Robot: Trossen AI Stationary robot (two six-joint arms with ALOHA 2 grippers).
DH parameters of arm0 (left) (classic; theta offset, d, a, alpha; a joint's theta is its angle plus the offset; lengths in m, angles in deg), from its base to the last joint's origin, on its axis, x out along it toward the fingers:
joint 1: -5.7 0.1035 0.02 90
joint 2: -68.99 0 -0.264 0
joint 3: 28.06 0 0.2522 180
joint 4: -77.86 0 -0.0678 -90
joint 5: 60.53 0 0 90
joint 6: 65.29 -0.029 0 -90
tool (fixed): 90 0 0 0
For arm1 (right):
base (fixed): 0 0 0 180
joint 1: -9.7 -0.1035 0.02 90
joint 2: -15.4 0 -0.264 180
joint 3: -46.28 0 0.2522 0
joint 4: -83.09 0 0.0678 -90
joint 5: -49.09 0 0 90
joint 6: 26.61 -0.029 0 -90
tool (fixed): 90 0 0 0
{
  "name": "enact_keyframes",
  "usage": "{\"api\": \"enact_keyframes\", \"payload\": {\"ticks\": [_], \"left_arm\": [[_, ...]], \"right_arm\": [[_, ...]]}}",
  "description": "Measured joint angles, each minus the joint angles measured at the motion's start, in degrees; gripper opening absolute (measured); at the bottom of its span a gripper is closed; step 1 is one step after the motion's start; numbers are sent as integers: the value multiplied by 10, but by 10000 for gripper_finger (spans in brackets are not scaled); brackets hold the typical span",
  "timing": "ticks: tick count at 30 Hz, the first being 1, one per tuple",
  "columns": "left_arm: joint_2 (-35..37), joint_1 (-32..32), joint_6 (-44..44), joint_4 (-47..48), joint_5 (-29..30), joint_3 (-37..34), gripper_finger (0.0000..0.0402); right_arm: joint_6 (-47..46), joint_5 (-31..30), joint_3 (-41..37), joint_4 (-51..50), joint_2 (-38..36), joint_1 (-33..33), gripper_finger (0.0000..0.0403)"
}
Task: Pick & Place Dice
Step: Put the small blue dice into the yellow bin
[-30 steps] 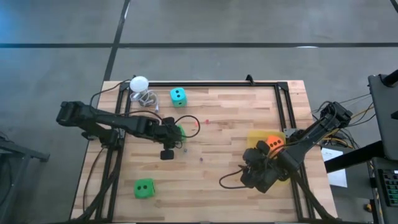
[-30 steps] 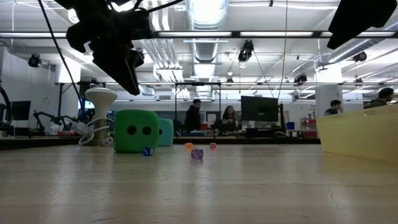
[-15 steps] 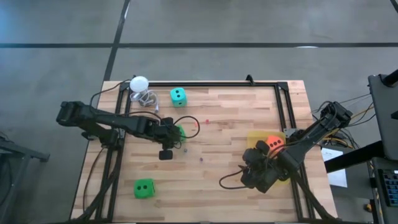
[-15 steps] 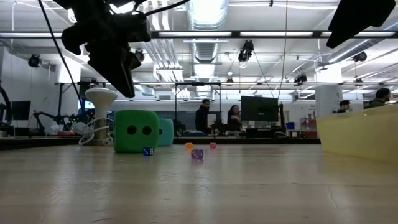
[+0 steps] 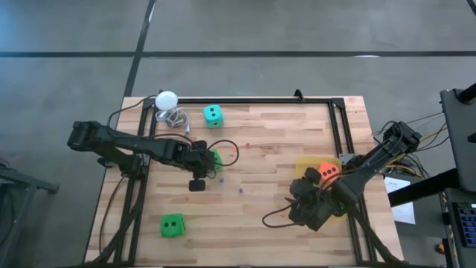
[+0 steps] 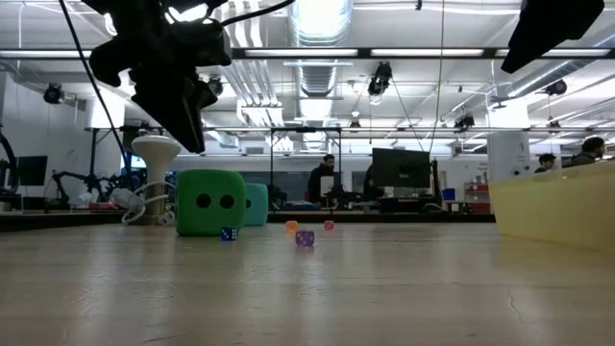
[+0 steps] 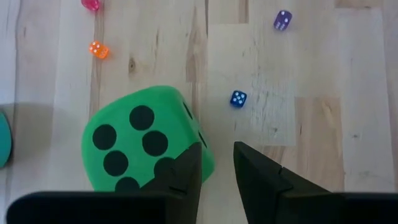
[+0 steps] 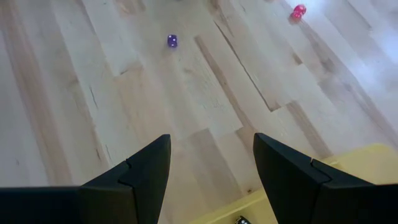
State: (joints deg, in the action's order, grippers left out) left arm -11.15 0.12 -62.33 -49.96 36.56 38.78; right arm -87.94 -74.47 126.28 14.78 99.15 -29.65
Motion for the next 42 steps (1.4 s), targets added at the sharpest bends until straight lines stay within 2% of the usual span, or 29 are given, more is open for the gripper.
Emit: {"api": "enact_keyframes", "payload": {"ticks": [10,16,20,29,34,42], "left_arm": [[0,0,-3,36,11,0,98],[-12,-1,-63,-3,15,0,98],[-64,-9,-119,-45,20,3,98],[-194,-25,-187,-7,26,86,98],[-218,-29,-212,0,24,123,99],[-219,-29,-240,6,14,122,99]], "right_arm": [[33,-11,0,0,0,0,224],[35,-11,0,0,0,0,224],[39,-11,0,-1,0,0,224],[46,-10,0,0,0,0,224],[44,-10,0,0,0,0,224],[43,-7,0,1,0,-2,224]]}}
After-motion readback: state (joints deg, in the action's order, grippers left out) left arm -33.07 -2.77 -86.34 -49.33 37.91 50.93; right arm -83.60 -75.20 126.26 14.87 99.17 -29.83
